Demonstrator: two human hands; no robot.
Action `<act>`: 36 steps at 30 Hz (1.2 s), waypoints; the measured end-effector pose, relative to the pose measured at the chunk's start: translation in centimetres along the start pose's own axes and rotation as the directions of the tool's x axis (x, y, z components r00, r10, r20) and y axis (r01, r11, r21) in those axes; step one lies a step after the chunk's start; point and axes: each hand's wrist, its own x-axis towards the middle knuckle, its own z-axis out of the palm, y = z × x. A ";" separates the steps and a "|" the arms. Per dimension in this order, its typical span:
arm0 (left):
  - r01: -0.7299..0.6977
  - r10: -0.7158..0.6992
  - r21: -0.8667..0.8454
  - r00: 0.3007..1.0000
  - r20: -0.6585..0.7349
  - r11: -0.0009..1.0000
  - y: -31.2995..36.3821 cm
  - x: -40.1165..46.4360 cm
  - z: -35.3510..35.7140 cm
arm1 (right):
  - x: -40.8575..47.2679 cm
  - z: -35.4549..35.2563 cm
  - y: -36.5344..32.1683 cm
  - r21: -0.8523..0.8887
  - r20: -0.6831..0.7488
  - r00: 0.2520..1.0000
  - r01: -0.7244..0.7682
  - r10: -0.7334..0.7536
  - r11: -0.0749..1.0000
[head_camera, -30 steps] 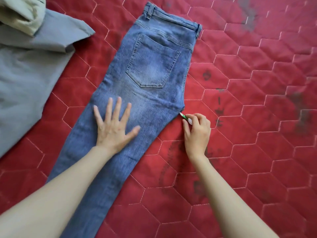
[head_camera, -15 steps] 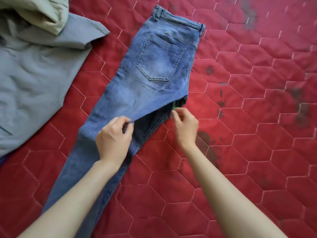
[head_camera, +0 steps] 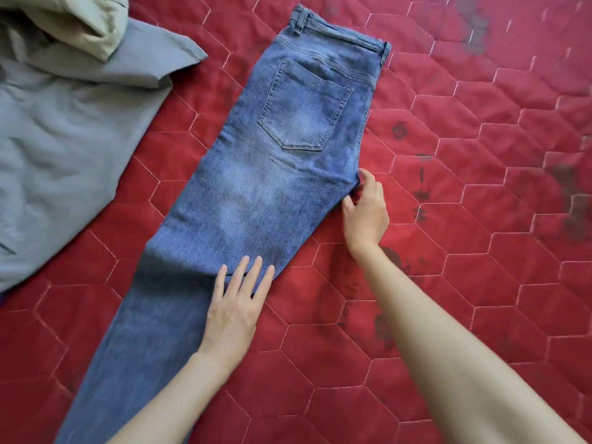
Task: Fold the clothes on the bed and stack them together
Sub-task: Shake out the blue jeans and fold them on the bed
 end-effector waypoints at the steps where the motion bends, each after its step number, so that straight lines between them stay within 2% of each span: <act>1: 0.004 -0.004 -0.016 1.000 -0.007 1.000 -0.1 -0.2 0.2 | 0.8 -0.1 0.2 -0.030 -0.017 0.999 0.033 -0.033 0.999; 4: -0.001 0.001 -0.043 1.000 -0.008 0.999 -0.6 -0.2 0.4 | 2.5 -0.9 1.5 -0.079 -0.020 0.999 0.043 -0.045 0.996; 6: 0.009 -0.008 -0.068 1.000 0.012 0.998 -0.5 -0.1 0.1 | 3.0 -1.6 1.8 -0.043 0.041 0.999 0.033 -0.031 0.999; 8: 0.063 -0.061 -0.128 0.998 0.018 0.990 0.0 0.1 -0.5 | 3.2 -2.3 1.5 0.035 0.138 0.990 -0.039 0.034 0.999; 10: 0.134 -0.145 -0.204 0.989 -0.037 0.970 0.3 1.4 -1.2 | 3.5 -2.9 0.8 0.040 0.191 0.976 -0.117 0.107 0.992; 12: 0.196 -0.222 -0.237 0.971 -0.092 0.952 0.0 4.1 -2.0 | 3.9 -3.2 -0.7 0.019 0.101 0.988 -0.121 0.118 0.993; 14: 0.232 -0.258 -0.201 0.960 -0.114 0.952 -0.8 8.2 -2.3 | 4.2 -2.1 -3.4 0.002 0.005 0.999 0.047 -0.047 0.999; 15: 0.242 -0.262 -0.179 0.960 -0.096 0.954 -1.2 10.5 -2.2 | 4.3 -1.0 -4.9 -0.021 0.032 0.985 0.168 -0.168 0.986; 17: 0.243 -0.250 -0.126 0.968 -0.038 0.962 -2.1 14.6 -1.4 | 4.1 1.7 -7.4 -0.125 0.217 0.914 0.374 -0.343 0.919; 19: 0.266 -0.266 -0.062 0.964 -0.001 0.962 -3.2 17.4 0.0 | 3.3 4.5 -7.9 -0.264 0.391 0.827 0.520 -0.403 0.812; 21: 0.308 -0.308 -0.018 0.951 0.008 0.951 -4.6 18.2 1.4 | 2.4 5.9 -6.1 -0.355 0.449 0.779 0.605 -0.437 0.713; 23: 0.298 -0.298 0.008 0.954 -0.029 0.954 -5.6 17.8 2.3 | 2.2 5.4 -3.3 -0.400 0.372 0.818 0.568 -0.440 0.719; 26: 0.279 -0.277 0.025 0.959 -0.064 0.960 -5.9 17.4 2.6 | 2.7 3.7 -0.2 -0.509 0.237 0.917 0.398 -0.321 0.763; 28: 0.280 -0.277 0.028 0.958 -0.070 0.960 -5.7 17.6 2.6 | 2.9 3.3 -0.3 -0.543 0.230 0.937 0.348 -0.263 0.765; 29: 0.283 -0.280 0.037 0.957 -0.070 0.958 -5.7 17.5 2.6 | 3.3 3.4 -1.1 -0.523 0.222 0.931 0.364 -0.289 0.770; 31: 0.287 -0.283 0.050 0.956 -0.074 0.957 -5.6 17.4 2.6 | 4.9 4.2 -3.9 -0.436 0.236 0.879 0.476 -0.414 0.764; 33: 0.286 -0.282 0.051 0.957 -0.076 0.957 -5.6 17.4 2.4 | 7.1 6.1 -7.4 -0.350 0.317 0.794 0.606 -0.519 0.714; 34: 0.286 -0.282 0.048 0.956 -0.081 0.957 -5.7 17.5 2.4 | 8.2 7.2 -9.1 -0.334 0.390 0.734 0.676 -0.556 0.657; 36: 0.292 -0.288 0.040 0.953 -0.095 0.955 -5.7 17.5 2.5 | 10.2 9.1 -11.5 -0.321 0.562 0.557 0.828 -0.612 0.459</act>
